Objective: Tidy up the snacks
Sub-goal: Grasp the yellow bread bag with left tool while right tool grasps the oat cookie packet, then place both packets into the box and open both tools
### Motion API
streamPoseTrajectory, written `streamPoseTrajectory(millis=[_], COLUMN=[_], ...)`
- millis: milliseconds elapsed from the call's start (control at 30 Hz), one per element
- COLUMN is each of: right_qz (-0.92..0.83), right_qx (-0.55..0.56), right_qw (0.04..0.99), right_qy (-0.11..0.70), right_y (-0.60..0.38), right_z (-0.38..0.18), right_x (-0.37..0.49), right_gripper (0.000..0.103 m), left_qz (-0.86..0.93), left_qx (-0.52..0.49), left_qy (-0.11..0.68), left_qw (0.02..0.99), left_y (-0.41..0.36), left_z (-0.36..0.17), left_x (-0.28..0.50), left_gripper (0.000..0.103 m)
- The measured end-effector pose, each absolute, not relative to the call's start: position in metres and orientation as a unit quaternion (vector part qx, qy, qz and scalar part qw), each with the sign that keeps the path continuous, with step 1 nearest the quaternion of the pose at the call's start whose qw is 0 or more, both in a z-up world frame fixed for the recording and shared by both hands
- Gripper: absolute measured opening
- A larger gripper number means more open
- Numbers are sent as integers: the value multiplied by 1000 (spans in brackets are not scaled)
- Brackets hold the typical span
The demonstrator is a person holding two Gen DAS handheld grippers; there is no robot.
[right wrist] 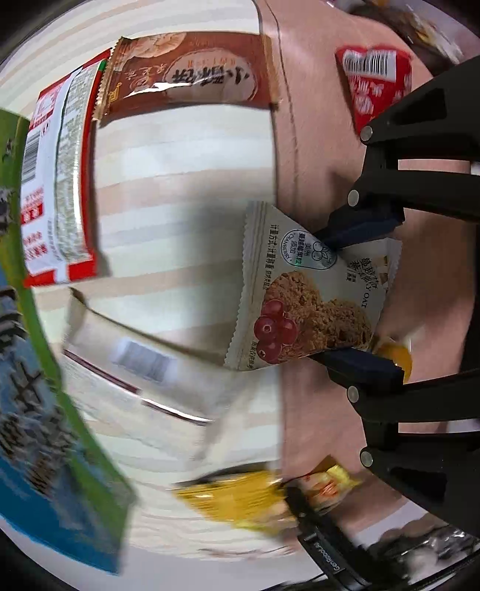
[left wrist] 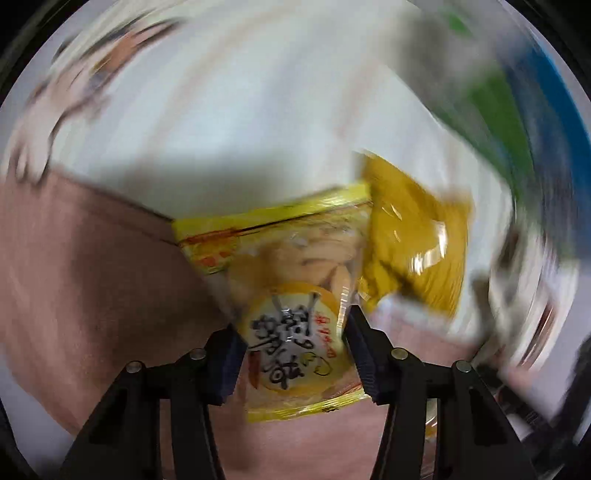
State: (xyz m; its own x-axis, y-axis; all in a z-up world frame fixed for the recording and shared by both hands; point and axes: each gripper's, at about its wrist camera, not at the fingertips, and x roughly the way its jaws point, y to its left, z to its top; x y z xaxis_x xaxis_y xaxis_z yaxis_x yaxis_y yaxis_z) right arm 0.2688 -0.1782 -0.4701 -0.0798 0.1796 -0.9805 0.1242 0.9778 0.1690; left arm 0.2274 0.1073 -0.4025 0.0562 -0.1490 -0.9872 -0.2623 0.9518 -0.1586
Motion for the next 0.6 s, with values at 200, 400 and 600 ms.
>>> streamPoseTrajectory(millis=[200, 400, 600], right_qz=[37, 16, -1], right_qx=[57, 123, 69], right_qw=[661, 667, 694], right_qy=[748, 735, 717], right_y=[-174, -184, -168], right_z=[-473, -482, -481], right_x=[244, 236, 215], right_gripper=[56, 72, 52], left_qz=[-1, 14, 25], left_qx=[-65, -105, -114], left_qy=[706, 705, 697], left_qw=[705, 701, 708], left_y=[59, 64, 82], left_z=[-416, -422, -415], left_x=[206, 207, 198], left_gripper=[52, 59, 44])
